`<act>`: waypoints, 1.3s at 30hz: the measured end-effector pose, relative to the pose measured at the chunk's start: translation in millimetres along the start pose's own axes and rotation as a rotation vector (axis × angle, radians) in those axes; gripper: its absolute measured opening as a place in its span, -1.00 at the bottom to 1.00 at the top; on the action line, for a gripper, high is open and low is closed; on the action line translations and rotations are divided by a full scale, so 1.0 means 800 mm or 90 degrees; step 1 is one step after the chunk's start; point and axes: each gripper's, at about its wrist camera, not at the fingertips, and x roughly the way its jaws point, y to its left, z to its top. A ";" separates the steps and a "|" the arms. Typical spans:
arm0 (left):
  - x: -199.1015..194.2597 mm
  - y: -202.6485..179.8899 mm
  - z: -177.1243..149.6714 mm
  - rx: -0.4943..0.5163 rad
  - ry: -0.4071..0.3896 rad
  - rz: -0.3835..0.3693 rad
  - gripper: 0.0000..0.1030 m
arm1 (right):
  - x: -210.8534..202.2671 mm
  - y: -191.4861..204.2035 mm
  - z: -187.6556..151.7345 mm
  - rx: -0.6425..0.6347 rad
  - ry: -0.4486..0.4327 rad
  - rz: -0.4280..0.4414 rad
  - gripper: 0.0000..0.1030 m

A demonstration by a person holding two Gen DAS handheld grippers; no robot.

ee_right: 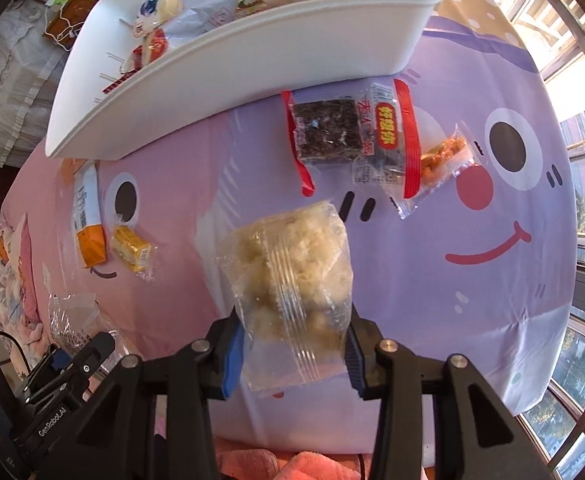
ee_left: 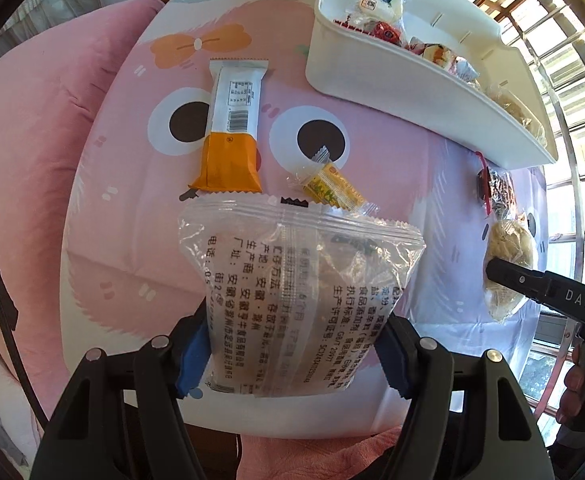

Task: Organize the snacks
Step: 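Carry both packets over the white basket and open both tools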

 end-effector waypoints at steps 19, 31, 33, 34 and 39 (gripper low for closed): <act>-0.129 -0.059 0.105 0.072 -0.155 0.034 0.35 | -0.086 0.056 0.098 -0.095 -0.119 0.077 -0.18; -0.116 -0.118 0.202 0.123 -0.169 0.021 0.35 | -0.118 0.030 0.188 -0.052 -0.202 0.053 -0.18; -0.108 -0.128 0.219 0.132 -0.164 0.015 0.35 | -0.117 0.021 0.200 -0.043 -0.210 0.050 -0.18; -0.105 -0.131 0.227 0.135 -0.163 0.014 0.35 | -0.116 0.016 0.206 -0.038 -0.213 0.047 -0.18; -0.087 -0.150 0.258 0.154 -0.155 0.012 0.35 | -0.107 -0.005 0.226 -0.019 -0.214 0.037 -0.18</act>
